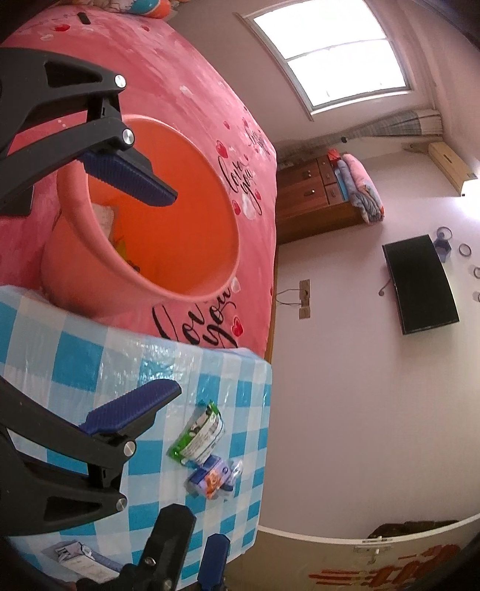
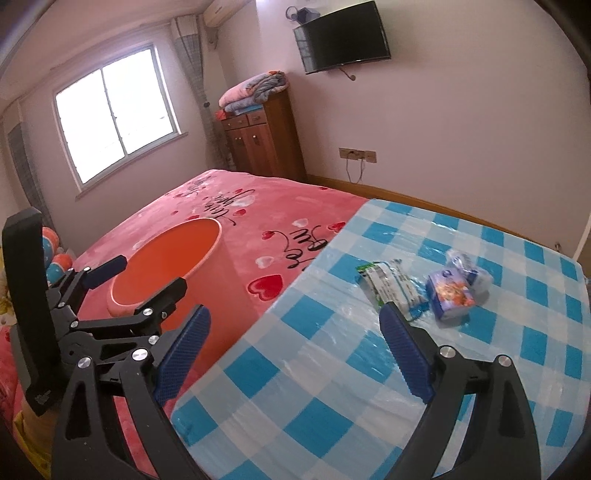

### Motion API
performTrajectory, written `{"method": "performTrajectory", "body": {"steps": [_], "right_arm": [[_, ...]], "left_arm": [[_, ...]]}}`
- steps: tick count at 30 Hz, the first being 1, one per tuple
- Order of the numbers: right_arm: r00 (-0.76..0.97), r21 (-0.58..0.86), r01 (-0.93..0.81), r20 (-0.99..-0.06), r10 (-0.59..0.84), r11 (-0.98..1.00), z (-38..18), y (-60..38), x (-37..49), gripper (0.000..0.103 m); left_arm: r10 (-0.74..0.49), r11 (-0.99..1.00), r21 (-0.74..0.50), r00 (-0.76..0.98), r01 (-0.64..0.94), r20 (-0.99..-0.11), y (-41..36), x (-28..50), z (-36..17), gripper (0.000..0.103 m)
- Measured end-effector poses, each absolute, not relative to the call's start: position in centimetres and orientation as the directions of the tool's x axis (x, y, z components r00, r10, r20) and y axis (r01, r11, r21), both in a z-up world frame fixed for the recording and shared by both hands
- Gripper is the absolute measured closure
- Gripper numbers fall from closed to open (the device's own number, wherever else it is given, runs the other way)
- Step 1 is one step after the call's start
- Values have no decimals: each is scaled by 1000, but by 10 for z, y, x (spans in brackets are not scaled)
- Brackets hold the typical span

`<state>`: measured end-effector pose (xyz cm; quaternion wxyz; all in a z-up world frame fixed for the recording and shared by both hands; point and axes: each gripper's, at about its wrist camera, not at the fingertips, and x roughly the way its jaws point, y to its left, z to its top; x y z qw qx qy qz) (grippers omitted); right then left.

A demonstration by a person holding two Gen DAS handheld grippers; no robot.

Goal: Collect trash
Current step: 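Move both open tools back to the green wrapper and tissue box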

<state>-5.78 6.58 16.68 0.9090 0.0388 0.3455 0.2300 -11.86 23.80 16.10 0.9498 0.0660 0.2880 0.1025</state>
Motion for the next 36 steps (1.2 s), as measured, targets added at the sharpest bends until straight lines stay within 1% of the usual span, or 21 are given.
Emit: {"method": "performTrajectory", "body": {"steps": [5, 6, 9, 15, 20, 26, 36], "right_arm": [[678, 217, -362, -606, 416, 907, 164, 52, -67, 11], [682, 221, -355, -603, 414, 908, 164, 48, -68, 8], [702, 229, -345, -581, 412, 910, 163, 37, -73, 5], [736, 207, -323, -559, 383, 923, 162, 18, -82, 5], [753, 179, -281, -568, 332, 943, 158, 3, -90, 5], [758, 161, -259, -577, 304, 952, 153, -9, -102, 5], [754, 168, -215, -598, 273, 962, 141, -30, -113, 5]], "left_arm": [[221, 971, 198, 818, -134, -531, 224, -121, 160, 8], [220, 971, 201, 819, -131, -530, 222, -122, 160, 8], [201, 974, 197, 828, -112, -523, 214, -126, 159, 8], [193, 975, 193, 836, -107, -513, 201, -128, 159, 8], [177, 977, 194, 840, -88, -513, 188, -129, 156, 8], [147, 980, 189, 843, -55, -518, 173, -129, 152, 8], [121, 982, 188, 836, -23, -535, 158, -132, 145, 8]]}}
